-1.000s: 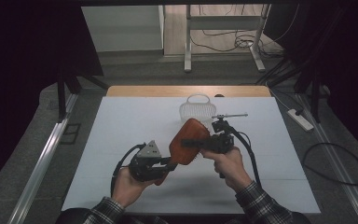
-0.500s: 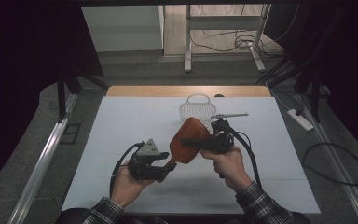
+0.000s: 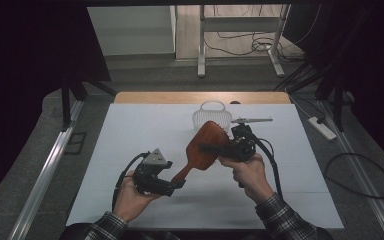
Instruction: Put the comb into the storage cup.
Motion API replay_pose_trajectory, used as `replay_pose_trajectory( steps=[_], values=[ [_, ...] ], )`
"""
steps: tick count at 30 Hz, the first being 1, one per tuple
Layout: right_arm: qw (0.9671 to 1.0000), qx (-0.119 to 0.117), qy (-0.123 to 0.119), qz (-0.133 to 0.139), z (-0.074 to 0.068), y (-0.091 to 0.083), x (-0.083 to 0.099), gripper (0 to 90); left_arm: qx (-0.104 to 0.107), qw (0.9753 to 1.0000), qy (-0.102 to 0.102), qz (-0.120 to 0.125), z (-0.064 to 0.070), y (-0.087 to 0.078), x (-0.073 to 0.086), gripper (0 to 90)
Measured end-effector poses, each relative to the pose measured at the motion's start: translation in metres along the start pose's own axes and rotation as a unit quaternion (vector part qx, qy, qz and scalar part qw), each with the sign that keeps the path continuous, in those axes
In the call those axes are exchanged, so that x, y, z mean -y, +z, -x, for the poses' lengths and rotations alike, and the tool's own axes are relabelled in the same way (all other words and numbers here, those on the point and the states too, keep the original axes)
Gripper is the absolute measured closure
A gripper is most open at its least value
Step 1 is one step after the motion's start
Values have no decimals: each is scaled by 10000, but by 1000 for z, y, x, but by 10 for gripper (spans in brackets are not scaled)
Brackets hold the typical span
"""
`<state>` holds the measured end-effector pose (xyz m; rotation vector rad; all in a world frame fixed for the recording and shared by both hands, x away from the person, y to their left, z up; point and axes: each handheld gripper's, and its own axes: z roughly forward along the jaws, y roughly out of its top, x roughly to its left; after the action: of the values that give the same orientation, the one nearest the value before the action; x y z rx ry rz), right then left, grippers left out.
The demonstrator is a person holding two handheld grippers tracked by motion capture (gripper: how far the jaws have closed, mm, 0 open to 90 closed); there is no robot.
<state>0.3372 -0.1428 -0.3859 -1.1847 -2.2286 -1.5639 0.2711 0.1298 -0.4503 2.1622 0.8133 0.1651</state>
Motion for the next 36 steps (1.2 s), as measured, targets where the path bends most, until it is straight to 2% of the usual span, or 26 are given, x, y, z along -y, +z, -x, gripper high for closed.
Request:
replay_pose_trajectory(
  steps=[2,8,13,15,19,21,25,31,36],
  values=[
    [10000,35,-12,21,1,-1,-1,559,10,10000,18,-34,-1,-2,2,164],
    [9999,94,-3,91,3,-4,-5,557,-16,10000,-17,-68,-6,-7,9,115],
    [9998,138,-19,133,5,-5,-7,558,-114,9998,-26,-190,-8,-8,14,49],
    [9997,178,-21,149,6,-5,-9,557,-92,9997,-152,-155,-11,-11,19,33],
    [9996,219,-24,176,8,-6,-12,556,-150,9996,-221,-31,-14,-17,23,17],
    [9994,274,-48,196,9,-7,-14,556,-183,9996,-191,85,-14,-22,26,23],
    [9991,346,-31,252,14,-9,-17,556,-353,9992,-148,137,-16,-30,35,26],
    [9986,393,28,339,19,-13,-22,556,-405,9981,-380,273,-22,-41,47,17],
    [9983,422,43,391,22,-15,-26,555,-500,9972,-466,301,-24,-49,56,14]
  ],
)
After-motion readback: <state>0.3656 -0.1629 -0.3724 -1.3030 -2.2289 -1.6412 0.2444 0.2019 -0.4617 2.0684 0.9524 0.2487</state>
